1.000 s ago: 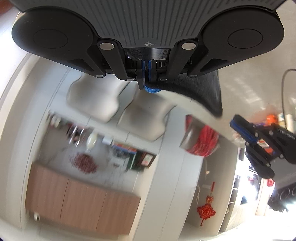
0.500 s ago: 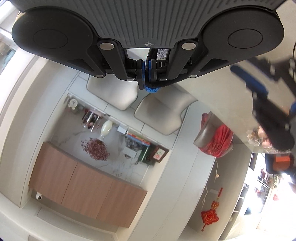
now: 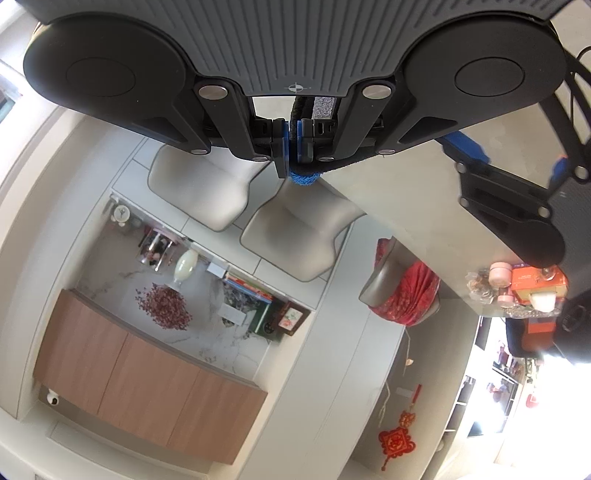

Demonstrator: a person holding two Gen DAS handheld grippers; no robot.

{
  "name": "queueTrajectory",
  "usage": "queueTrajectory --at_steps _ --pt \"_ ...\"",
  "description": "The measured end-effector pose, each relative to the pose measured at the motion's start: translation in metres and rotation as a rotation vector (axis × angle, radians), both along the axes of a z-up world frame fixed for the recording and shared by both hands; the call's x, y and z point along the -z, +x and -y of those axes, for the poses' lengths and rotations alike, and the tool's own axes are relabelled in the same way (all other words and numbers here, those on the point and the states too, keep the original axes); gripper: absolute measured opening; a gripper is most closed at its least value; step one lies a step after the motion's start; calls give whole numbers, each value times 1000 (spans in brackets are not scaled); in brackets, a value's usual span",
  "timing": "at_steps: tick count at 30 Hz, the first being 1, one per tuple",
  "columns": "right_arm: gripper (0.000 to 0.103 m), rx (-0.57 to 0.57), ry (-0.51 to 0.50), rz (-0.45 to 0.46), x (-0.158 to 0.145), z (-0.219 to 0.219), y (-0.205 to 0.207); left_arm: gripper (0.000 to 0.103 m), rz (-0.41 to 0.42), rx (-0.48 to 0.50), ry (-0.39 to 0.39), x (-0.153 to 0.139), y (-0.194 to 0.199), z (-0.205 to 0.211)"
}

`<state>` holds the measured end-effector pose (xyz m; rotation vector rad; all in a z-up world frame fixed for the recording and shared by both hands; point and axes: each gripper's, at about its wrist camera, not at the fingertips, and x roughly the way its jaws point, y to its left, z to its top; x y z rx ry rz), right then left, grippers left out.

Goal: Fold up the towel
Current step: 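Raise the towel between both grippers and shake it open in the air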

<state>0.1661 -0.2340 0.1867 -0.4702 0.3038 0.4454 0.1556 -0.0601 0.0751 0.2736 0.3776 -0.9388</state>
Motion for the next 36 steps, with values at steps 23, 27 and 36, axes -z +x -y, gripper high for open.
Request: queueTrajectory --at_steps 23,27,36 --pt "4 63 -45 244 -49 8 21 4 469 -237 302 -149 30 -11" --pt "4 -42 -135 235 -40 -2 -7 4 398 -213 370 -120 -4 -27" --pt "4 -357 -256 -263 105 -51 -93 4 -29 -156 525 44 -110 -57"
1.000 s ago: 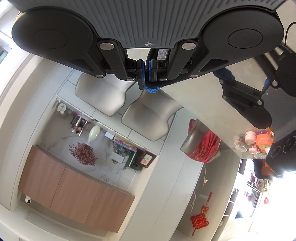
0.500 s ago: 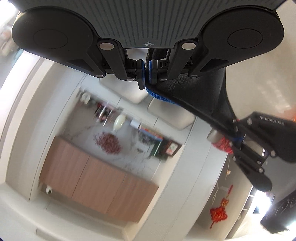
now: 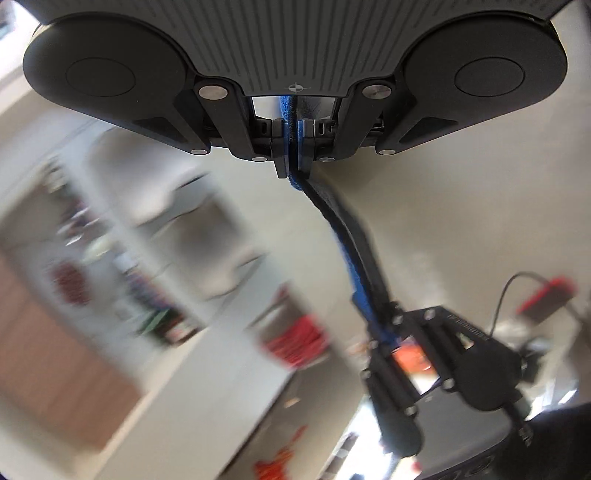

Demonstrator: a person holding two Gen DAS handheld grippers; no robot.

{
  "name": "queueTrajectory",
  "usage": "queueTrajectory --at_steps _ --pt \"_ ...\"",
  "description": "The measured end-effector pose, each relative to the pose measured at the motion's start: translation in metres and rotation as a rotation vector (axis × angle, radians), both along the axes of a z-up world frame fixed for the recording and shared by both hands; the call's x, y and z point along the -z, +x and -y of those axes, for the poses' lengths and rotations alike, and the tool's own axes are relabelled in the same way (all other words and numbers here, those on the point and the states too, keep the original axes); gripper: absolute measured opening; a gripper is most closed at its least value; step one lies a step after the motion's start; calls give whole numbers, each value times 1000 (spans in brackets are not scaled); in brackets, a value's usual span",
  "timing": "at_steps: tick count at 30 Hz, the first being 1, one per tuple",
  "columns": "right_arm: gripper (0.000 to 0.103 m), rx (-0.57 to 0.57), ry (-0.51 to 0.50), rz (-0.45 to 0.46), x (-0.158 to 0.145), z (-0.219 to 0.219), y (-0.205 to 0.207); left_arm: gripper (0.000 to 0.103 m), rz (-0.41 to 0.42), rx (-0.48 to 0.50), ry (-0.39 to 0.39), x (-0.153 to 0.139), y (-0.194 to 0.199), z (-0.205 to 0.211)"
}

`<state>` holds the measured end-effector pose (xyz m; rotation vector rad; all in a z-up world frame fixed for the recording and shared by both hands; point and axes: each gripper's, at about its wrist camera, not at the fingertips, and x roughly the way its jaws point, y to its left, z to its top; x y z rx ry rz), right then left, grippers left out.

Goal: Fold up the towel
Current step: 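Lower the spread towel onto the table, blue side up, with both grippers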

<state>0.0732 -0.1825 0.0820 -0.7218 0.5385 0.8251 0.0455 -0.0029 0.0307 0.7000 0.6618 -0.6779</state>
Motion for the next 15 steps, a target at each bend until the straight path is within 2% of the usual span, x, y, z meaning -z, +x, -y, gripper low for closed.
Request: queueTrajectory --at_steps 1,4,7,8,9,10,15 --pt "4 -29 -8 -96 22 -8 -10 4 -52 -26 -19 15 -8 -6" --pt "5 -79 -58 -270 71 -28 -29 4 -142 -95 -50 45 -21 -19" --pt "12 -106 -90 -417 103 -36 -38 6 -186 -107 -53 61 -31 -30" --pt "15 -103 -90 -446 107 -35 -38 6 -196 -110 -51 65 -32 -32" --pt "25 -96 -87 -466 111 -33 -38 6 -206 -113 -48 69 -33 -35" --pt "30 -79 -80 -487 113 -29 -35 6 -212 -118 -50 72 -35 -38" --pt "32 146 -65 -567 130 -2 -17 6 -225 -140 -72 78 -27 -49"
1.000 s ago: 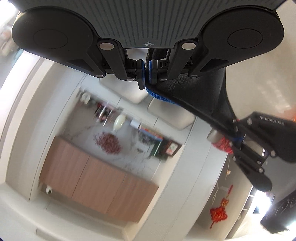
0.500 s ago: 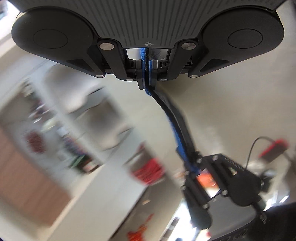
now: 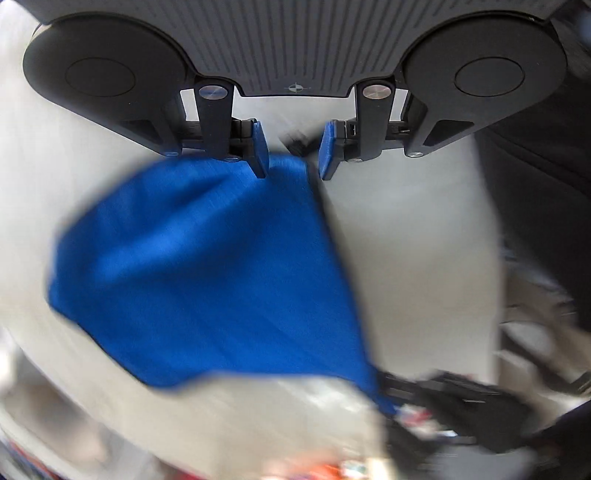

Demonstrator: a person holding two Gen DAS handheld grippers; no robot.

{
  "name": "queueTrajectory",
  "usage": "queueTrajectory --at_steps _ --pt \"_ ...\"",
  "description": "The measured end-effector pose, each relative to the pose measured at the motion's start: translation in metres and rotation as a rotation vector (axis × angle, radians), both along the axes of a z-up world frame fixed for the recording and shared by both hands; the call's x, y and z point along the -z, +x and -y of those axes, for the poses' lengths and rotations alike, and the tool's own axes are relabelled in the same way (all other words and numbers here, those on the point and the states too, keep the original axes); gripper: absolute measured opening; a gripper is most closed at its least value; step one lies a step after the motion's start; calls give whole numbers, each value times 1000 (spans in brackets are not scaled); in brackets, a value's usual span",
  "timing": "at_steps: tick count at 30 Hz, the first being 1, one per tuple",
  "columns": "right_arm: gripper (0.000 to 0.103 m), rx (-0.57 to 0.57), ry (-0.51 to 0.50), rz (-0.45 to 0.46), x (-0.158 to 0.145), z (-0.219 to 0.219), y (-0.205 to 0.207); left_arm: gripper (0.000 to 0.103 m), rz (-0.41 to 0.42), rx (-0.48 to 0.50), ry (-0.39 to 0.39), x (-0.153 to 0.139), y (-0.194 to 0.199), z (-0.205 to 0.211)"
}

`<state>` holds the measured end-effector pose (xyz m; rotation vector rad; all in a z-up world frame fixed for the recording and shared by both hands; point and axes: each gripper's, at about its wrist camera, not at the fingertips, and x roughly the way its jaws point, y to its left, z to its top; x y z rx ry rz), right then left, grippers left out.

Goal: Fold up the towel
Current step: 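Lower the spread towel onto the table, blue side up, with both grippers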

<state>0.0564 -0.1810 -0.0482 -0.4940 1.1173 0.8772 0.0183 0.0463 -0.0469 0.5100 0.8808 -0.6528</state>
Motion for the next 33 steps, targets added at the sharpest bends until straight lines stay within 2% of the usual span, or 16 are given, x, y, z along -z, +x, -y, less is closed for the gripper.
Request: queueTrajectory --at_steps 3,5,9,12,14,23,25,27,29,30,31,33 --pt "32 88 14 -49 9 9 0 6 1 5 -2 2 1 -3" --pt "32 84 10 -71 16 4 -6 6 -1 11 -4 2 3 -3" --pt "33 56 -19 25 24 -16 -28 7 -3 35 -1 1 3 0" --pt "39 94 -22 93 25 -28 -31 8 -3 52 -3 1 5 1" --pt "43 134 -20 95 25 -33 -27 8 -5 60 0 1 5 1" --pt "46 260 -6 56 25 -35 -31 9 -19 85 1 9 5 3" --pt "52 280 -22 69 27 -37 -30 9 -24 86 0 11 5 2" --pt "52 293 -40 88 29 -40 -30 9 -27 87 1 12 4 1" --pt "48 296 -44 101 31 -41 -32 9 -30 85 1 14 5 1" --pt "41 309 -33 86 32 -40 -30 9 -34 84 -1 15 5 1" --pt "27 328 -21 73 32 -38 -28 9 -36 85 -2 15 6 1" --pt "10 358 -16 62 32 -33 -23 9 -41 91 -6 17 6 2"
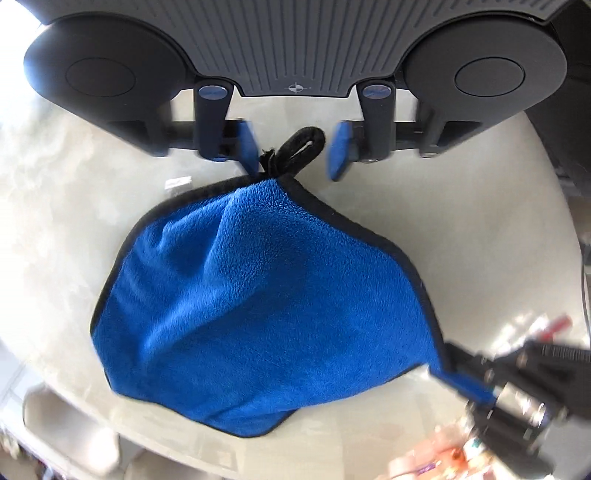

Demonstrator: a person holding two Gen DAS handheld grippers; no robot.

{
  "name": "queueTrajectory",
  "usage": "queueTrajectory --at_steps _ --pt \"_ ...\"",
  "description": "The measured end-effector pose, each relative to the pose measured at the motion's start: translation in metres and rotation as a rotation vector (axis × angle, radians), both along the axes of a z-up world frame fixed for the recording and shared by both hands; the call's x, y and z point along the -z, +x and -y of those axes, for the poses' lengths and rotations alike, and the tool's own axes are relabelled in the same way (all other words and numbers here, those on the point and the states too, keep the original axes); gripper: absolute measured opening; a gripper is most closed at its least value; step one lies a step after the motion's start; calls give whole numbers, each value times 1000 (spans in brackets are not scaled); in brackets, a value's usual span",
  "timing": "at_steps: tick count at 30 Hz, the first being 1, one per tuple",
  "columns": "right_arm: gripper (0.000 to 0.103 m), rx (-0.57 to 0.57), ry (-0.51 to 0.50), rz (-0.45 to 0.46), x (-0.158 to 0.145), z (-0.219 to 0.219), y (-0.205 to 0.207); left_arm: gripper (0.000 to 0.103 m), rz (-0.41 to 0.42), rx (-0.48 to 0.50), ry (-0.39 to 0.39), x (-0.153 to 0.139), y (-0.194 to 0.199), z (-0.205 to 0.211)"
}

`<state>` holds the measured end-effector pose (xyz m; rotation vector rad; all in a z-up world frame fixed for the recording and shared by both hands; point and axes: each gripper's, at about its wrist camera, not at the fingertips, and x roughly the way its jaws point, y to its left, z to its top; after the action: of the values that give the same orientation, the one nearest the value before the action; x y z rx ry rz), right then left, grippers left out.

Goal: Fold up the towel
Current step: 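Lower the spread towel onto the table, blue side up, with both grippers, then open both grippers and smooth the towel flat on the table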

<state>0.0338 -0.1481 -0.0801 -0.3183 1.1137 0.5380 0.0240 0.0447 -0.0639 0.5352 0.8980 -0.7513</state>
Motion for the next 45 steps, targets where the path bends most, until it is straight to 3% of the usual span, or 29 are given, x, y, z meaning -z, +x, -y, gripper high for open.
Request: queueTrajectory --at_steps 8,14,20,25,27,29,30,35,39,45 --pt "9 -6 -111 13 -34 44 -2 9 -13 55 1 0 -4 11" --pt "7 -75 -225 -4 -56 71 -18 9 -32 60 10 -2 -13 16" --pt "6 -143 -227 -103 -55 82 -35 9 -81 37 28 -1 -24 12" --pt "10 -198 -209 -255 -43 96 -39 11 -163 40 92 6 -29 2" --pt "14 -215 -222 -269 -42 100 -33 11 -195 43 120 5 -25 -5" --pt "22 -215 -216 -254 -49 107 -22 11 -206 41 140 0 -20 -12" --pt "31 -208 -209 -240 -53 110 -16 11 -195 32 146 -4 -16 -16" --pt "32 -144 -192 -88 -68 121 26 11 -69 -13 102 -28 23 -19" --pt "32 -30 -136 77 -71 117 88 19 37 -39 23 -34 76 -3" --pt "32 55 -35 139 -58 101 171 19 77 -90 -45 -17 166 26"
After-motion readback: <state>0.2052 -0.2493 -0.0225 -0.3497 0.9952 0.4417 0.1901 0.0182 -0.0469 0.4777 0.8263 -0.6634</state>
